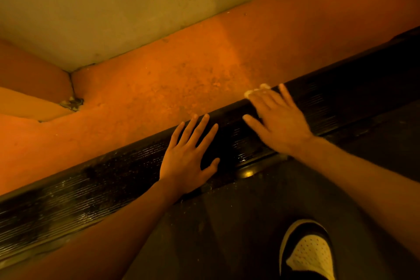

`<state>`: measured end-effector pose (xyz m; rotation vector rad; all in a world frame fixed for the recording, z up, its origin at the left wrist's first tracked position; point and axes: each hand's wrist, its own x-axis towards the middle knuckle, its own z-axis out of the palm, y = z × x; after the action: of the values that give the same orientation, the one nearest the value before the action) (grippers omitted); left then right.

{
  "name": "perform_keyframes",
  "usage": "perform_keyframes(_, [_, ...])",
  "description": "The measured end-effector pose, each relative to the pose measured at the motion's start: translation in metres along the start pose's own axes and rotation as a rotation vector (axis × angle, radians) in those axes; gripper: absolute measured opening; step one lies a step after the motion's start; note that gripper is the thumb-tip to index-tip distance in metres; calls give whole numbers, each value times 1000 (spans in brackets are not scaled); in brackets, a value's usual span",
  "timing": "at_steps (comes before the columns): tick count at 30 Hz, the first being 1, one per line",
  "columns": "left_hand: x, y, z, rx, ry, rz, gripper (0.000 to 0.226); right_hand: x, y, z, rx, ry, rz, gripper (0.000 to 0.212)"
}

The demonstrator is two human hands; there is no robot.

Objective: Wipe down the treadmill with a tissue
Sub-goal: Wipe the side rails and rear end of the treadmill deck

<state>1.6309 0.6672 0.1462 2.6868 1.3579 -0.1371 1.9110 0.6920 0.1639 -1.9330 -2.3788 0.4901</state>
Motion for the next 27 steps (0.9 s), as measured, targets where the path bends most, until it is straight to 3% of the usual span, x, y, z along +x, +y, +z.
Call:
perform_keyframes(3, [0, -1, 0, -8, 10, 3, 77, -6, 64, -18, -5, 30, 214, 74])
perform_keyframes(6, [0, 0, -1, -20, 16, 3, 77, -2, 59, -23, -12, 26, 291, 79])
perform_keyframes(12, [0, -1, -1, -20, -7, 4, 78, 11, -74, 14, 46, -51, -51, 81])
perform_keyframes(15, [0, -1, -2, -21, -8, 13, 77, 9, -41, 6, 13, -59, -107, 80])
perform_keyframes(19, [0, -1, -2, -14, -2, 15, 77, -3, 62, -17, 12, 75, 213, 73])
perform_keyframes(21, [0, -1, -2, -18, -1, 12, 76, -3, 76, -24, 43, 105, 387, 72])
perform_keyframes(23, [0, -2, -1, -22, -7, 14, 77, 5, 51, -19, 59, 106, 409, 75])
perform_keyframes(27, [0, -1, -1, -21, -19, 12, 78, 19, -56, 11, 73, -1, 145, 88])
